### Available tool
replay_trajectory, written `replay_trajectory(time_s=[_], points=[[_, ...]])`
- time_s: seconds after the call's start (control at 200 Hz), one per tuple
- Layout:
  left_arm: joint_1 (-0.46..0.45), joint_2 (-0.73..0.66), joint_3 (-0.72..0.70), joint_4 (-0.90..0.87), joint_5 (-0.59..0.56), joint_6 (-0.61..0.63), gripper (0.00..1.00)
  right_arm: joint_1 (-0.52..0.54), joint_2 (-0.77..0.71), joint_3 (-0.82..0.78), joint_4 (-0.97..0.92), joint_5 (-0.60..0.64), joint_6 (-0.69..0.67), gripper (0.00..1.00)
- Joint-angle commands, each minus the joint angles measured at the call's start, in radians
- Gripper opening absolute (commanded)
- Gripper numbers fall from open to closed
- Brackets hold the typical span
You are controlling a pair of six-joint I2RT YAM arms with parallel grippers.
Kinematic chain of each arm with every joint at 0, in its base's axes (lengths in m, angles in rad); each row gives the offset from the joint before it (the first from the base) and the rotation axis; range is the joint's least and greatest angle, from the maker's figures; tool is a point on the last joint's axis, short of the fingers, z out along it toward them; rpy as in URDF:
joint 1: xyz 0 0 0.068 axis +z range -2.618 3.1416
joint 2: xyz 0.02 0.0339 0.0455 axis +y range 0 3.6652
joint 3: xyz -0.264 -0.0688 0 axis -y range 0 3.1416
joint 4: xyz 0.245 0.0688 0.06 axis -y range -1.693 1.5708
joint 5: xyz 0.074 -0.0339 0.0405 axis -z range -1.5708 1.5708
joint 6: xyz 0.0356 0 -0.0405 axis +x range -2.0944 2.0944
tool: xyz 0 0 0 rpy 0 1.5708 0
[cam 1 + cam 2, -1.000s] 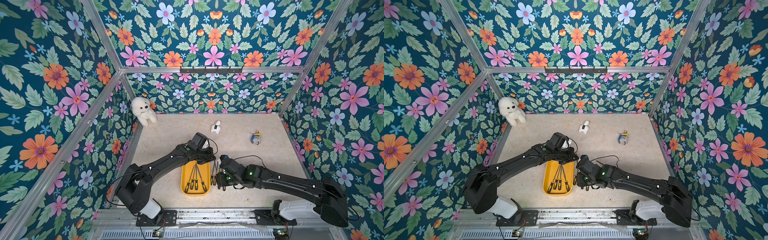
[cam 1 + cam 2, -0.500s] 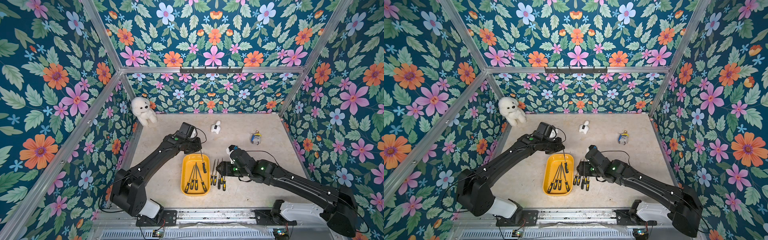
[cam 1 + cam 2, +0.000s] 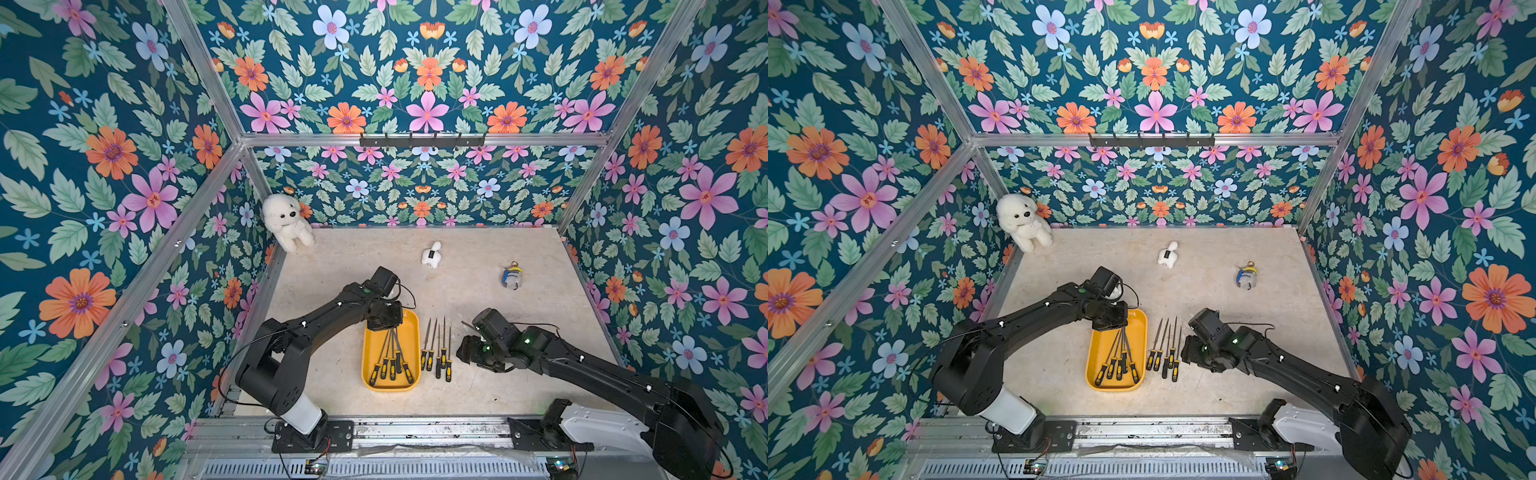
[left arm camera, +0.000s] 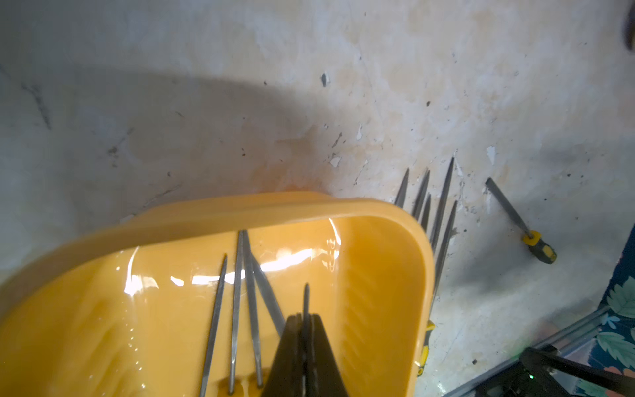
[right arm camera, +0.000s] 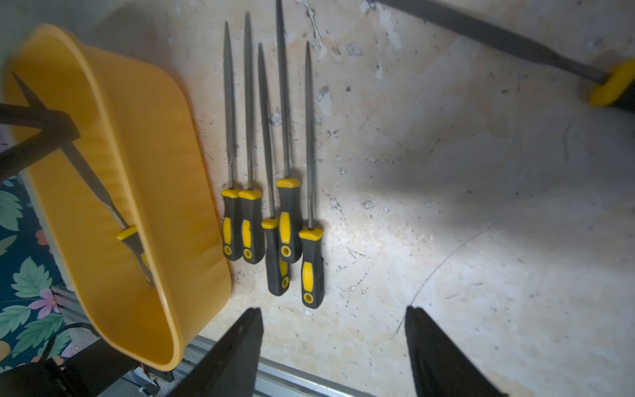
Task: Put the file tool into the storage box
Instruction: Place the file tool in the storage box, then pick up the file tool from the center of the board.
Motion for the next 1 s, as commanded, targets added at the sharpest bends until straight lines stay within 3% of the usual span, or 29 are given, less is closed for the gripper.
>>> replay_trajectory(time_s=[0.0,0.475,0.705,0.995], points=[[-0.01,0.01,-0.023,0.043,-0.025,-0.011,0.0,0.001,0.038,-0.005,0.034,-0.031,-0.002,0.7],[-0.04,0.055,-0.1,0.128,-0.031,-0.058,0.0,0.042,0.259,0.071,0.078,-0.071,-0.057,0.55],[-0.04,0.035,-0.095,0.101,-0.042,-0.058,0.26,0.083,0.322,0.104,0.067,-0.068,-0.055,0.54],[-0.04,-0.021,-0.014,0.024,-0.034,-0.052,0.31,0.113,0.391,0.149,0.03,-0.06,-0.064,0.46]])
